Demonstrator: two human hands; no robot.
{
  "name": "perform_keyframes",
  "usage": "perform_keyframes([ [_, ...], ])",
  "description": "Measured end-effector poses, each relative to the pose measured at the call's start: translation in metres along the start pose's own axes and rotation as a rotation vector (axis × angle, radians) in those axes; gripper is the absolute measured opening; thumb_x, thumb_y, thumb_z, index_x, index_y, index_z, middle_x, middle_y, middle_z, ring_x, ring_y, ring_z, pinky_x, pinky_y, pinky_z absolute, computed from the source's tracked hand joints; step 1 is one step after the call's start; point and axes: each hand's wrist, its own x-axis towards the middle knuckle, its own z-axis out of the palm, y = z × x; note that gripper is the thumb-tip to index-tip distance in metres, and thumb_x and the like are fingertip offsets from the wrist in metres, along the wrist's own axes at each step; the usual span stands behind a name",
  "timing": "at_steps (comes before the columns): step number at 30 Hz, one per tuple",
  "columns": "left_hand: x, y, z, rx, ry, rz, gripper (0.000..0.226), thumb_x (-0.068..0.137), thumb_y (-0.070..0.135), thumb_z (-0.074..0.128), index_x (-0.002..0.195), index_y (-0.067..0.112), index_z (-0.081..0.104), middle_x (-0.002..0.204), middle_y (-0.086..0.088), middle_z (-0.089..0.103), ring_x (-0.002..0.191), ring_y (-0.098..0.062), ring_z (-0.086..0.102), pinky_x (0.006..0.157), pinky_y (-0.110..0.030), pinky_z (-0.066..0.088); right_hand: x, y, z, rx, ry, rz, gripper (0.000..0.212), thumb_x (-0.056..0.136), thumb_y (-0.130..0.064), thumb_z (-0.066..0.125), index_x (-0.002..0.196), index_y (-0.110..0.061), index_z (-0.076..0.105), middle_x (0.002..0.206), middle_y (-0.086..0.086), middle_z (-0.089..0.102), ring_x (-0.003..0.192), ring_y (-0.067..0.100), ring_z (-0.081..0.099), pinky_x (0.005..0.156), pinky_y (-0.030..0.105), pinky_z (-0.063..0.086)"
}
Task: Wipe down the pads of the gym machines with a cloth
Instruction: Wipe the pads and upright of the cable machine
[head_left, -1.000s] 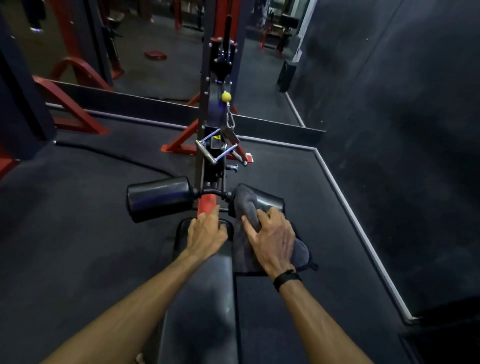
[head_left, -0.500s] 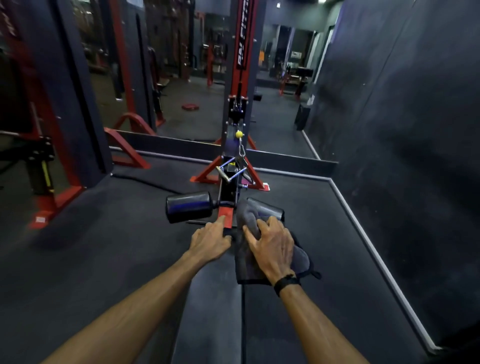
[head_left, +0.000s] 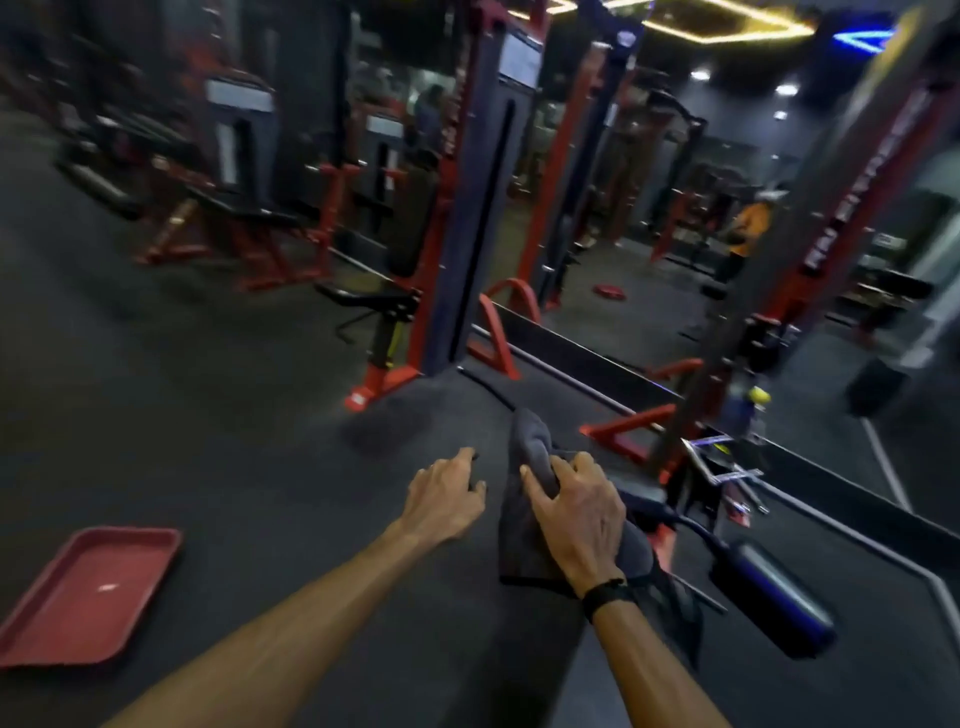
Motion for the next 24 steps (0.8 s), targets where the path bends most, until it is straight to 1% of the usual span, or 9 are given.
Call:
perform_keyframes([
  [3,0.013,-0.049,-0.051,-0.001,0.083,-0.073,0.052,0.098,0.032,0.055,0.146,0.016,0.044,0.124,-0.011,0.066,0.120,-0.034,0.059,0.097,-0.041,0.047,0.026,-0.063,0.026,0.070,0.012,-0.082,0.024,0.085,-0.040,0.075,0.083,-0.017,0.068,0.082,0.004,0.058,0.072,0.023,0.058,0.062,0.036,0.049],
  [6,0.030,-0.092,-0.089,-0.012,0.143,-0.123,0.053,0.099,0.033,0.054,0.147,0.016,0.043,0.126,-0.009,0.067,0.122,-0.032,0.058,0.099,-0.041,0.046,0.052,-0.111,0.055,0.129,0.017,-0.127,0.024,0.084,-0.039,0.076,0.083,-0.017,0.068,0.081,0.004,0.058,0.072,0.025,0.059,0.062,0.036,0.049],
  [9,0.054,-0.126,-0.113,-0.010,0.177,-0.159,0.050,0.099,0.034,0.054,0.146,0.018,0.043,0.123,-0.007,0.068,0.121,-0.030,0.058,0.098,-0.040,0.046,0.078,-0.142,0.086,0.161,-0.001,-0.154,0.024,0.085,-0.040,0.075,0.082,-0.018,0.067,0.082,0.003,0.058,0.073,0.025,0.059,0.062,0.036,0.049],
  [13,0.106,-0.156,-0.130,-0.004,0.199,-0.160,0.047,0.098,0.034,0.053,0.142,0.019,0.046,0.111,-0.002,0.071,0.114,-0.028,0.062,0.097,-0.040,0.048,0.124,-0.165,0.134,0.176,0.040,-0.174,0.026,0.084,-0.042,0.075,0.078,-0.019,0.065,0.079,0.001,0.056,0.069,0.024,0.058,0.059,0.034,0.045],
  [16,0.162,-0.174,-0.143,-0.001,0.212,-0.126,0.047,0.098,0.034,0.054,0.141,0.019,0.047,0.108,0.000,0.071,0.112,-0.026,0.063,0.096,-0.040,0.048,0.171,-0.179,0.176,0.181,0.060,-0.168,0.025,0.085,-0.044,0.074,0.080,-0.020,0.067,0.081,0.000,0.058,0.071,0.023,0.058,0.060,0.034,0.047],
  [18,0.214,-0.189,-0.152,0.015,0.221,-0.115,0.046,0.097,0.032,0.054,0.141,0.019,0.047,0.108,0.000,0.071,0.112,-0.026,0.063,0.097,-0.041,0.048,0.211,-0.187,0.212,0.178,0.102,-0.159,0.025,0.084,-0.044,0.075,0.081,-0.020,0.069,0.079,0.000,0.057,0.070,0.023,0.059,0.059,0.034,0.047],
  [20,0.263,-0.200,-0.164,0.009,0.221,-0.109,0.047,0.097,0.033,0.054,0.141,0.018,0.048,0.105,0.002,0.072,0.110,-0.025,0.063,0.096,-0.041,0.048,0.253,-0.194,0.237,0.188,0.098,-0.137,0.024,0.083,-0.043,0.076,0.082,-0.019,0.070,0.078,0.001,0.057,0.069,0.023,0.059,0.059,0.034,0.048],
  [22,0.309,-0.207,-0.183,0.030,0.211,-0.101,0.047,0.096,0.033,0.054,0.140,0.018,0.049,0.107,0.002,0.072,0.112,-0.025,0.063,0.097,-0.041,0.047,0.298,-0.203,0.261,0.204,0.086,-0.116,0.025,0.085,-0.043,0.075,0.084,-0.019,0.071,0.080,0.001,0.057,0.071,0.024,0.060,0.061,0.035,0.049],
  [24,0.356,-0.216,-0.208,0.040,0.251,-0.086,0.046,0.097,0.032,0.054,0.140,0.018,0.049,0.109,0.002,0.073,0.115,-0.027,0.062,0.098,-0.041,0.046,0.349,-0.220,0.281,0.197,0.091,-0.135,0.025,0.086,-0.044,0.074,0.086,-0.019,0.071,0.081,0.001,0.057,0.072,0.024,0.060,0.061,0.034,0.049],
])
